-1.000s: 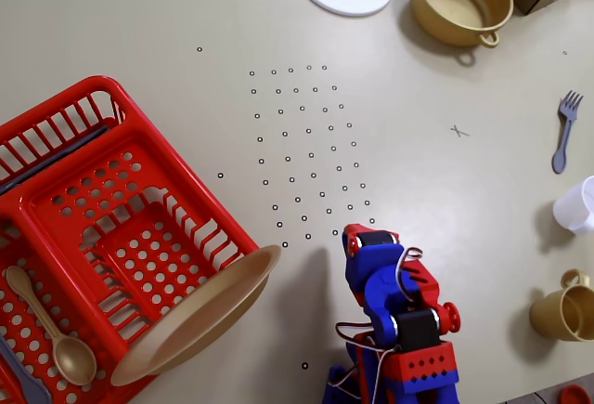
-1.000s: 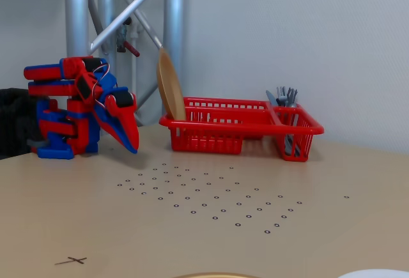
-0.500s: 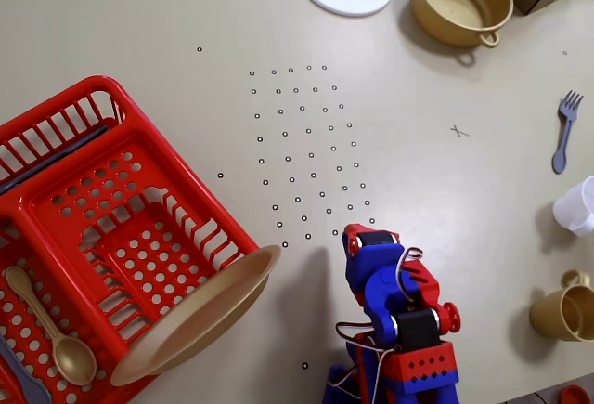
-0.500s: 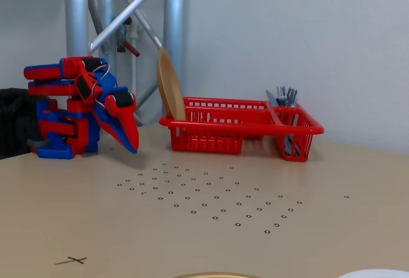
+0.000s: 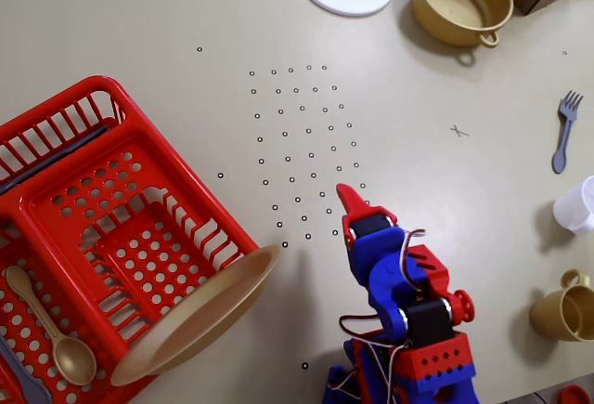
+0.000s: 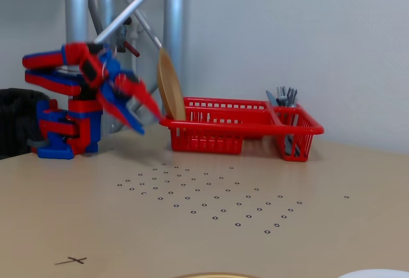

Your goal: Grasp the plate, place it on the cross drawn on the table.

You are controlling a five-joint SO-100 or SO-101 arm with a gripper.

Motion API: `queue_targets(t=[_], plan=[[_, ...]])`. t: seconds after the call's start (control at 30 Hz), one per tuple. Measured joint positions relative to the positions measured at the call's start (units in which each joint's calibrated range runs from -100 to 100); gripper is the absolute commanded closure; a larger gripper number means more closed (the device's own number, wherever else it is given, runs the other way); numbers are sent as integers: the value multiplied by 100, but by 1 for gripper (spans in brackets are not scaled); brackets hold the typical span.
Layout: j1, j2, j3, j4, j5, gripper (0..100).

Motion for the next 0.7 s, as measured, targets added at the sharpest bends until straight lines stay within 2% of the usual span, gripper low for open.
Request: queue_targets(t=[0.17,0.33,0.57,0.7], plan=[[-9,817,-1790,1018,5,78],[-91,1225,-3300,2492,49,74],[-1083,1234,-4982,4199,-10,73],[-1657,1364,-5633,4415,-176,72]])
